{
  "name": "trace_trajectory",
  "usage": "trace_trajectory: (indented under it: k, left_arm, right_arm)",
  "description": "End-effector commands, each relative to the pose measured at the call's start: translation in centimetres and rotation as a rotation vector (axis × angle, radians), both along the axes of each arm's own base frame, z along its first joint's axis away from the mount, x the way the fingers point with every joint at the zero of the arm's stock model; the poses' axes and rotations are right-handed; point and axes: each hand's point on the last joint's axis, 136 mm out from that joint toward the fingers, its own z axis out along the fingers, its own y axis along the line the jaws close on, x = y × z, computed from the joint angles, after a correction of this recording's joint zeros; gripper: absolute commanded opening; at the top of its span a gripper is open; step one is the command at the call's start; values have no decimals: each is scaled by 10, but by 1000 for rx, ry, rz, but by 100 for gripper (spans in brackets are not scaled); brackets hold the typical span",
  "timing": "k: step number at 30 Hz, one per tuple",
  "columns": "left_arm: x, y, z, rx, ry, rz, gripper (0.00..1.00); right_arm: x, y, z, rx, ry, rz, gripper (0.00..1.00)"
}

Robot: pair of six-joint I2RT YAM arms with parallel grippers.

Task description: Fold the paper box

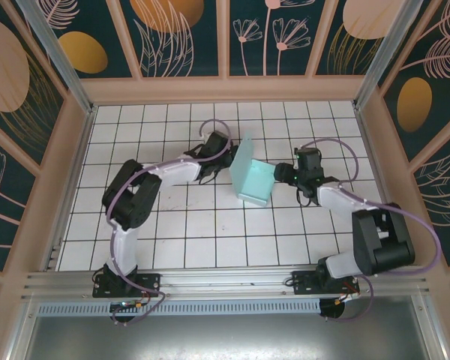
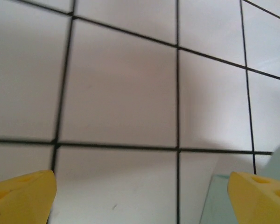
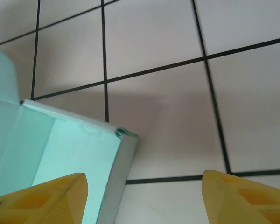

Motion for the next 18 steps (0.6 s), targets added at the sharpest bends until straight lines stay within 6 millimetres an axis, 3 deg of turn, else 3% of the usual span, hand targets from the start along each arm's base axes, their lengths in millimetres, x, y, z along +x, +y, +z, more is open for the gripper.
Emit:
trace_trajectory:
  k: [1,4,6,8,13,16,18]
  left_arm:
    - [17,-23,6,30,-11,-115,93]
    - [32,-34,20,13,-56,-124,95]
    - [38,-29,33,9,-99,-108,99]
    - [39,-17,45,13,-140,-82,99]
    - [25,41,79,23,-243,33,99]
    - [3,86,94,44,-287,106,99]
    - [-16,116,94,71,-292,154,99]
  right_arm:
    - [-12,-24,6,-14,-21,-102,66]
    - [-29,-27,4,12,-13,-115,65]
    - [-41,-27,0,41,4,-124,65]
    - [-51,-12,-1,80,11,-61,66]
    - [-74,20,-11,17,35,-8,66]
    - [-85,33,-20,30,61,1,63]
    - [-92,43,-23,33,68,30,60]
